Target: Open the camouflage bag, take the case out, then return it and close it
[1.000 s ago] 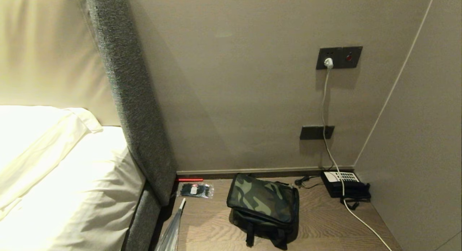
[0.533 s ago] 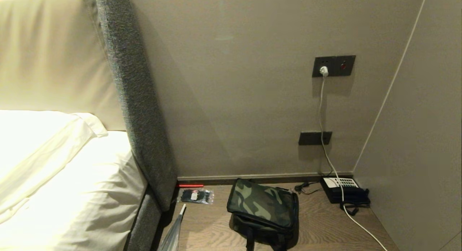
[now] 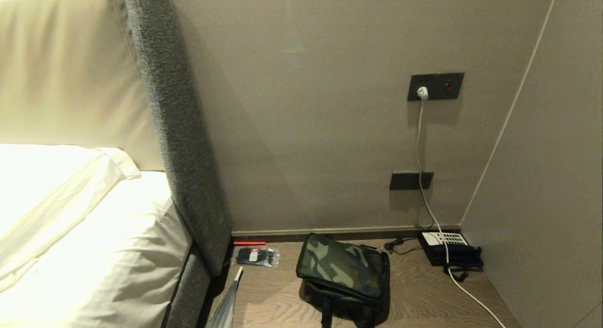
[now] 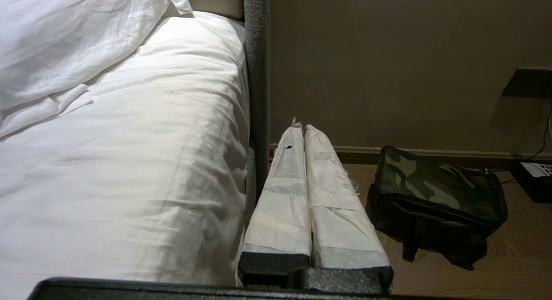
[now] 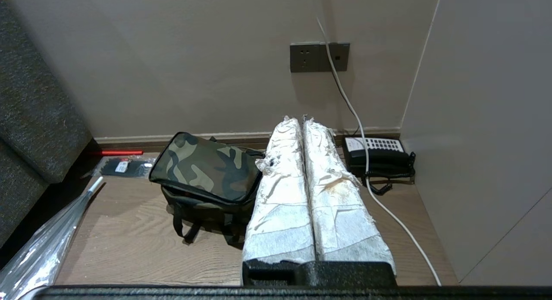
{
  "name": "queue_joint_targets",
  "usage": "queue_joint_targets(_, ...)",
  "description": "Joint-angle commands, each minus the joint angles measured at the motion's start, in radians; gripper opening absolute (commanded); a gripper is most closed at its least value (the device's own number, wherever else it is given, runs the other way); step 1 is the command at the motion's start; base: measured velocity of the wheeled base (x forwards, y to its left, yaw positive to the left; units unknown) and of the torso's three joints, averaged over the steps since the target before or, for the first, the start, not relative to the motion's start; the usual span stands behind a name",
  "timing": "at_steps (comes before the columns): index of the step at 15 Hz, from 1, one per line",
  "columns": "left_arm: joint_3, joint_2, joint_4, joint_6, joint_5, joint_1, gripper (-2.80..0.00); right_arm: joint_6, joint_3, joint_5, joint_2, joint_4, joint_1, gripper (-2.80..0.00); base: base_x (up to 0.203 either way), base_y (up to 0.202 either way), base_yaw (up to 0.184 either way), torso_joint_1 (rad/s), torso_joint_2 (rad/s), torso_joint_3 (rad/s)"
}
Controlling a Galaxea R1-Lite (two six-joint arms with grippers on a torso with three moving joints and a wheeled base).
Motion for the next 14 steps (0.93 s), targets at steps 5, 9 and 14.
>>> queue_joint_targets(5,0.0,-0.002,0.0,-0.001,-0.001,0.0,-2.8,0.001,0.003,0.0,-0.031,-0.001,0.0,-2.8,0.0,0.0,0.0,0.0,0.0,0.0)
queue_joint_targets(9,0.0,-0.002,0.0,0.0,0.0,0.0,-2.8,0.001,0.003,-0.002,-0.031,0.001,0.0,-2.8,0.0,0.0,0.0,0.0,0.0,0.0)
queue_joint_targets(14,0.0,-0.002,0.0,-0.001,0.0,0.0,-2.8,0.01,0.003,-0.001,-0.031,-0.001,0.0,-2.8,0.0,0.0,0.0,0.0,0.0,0.0)
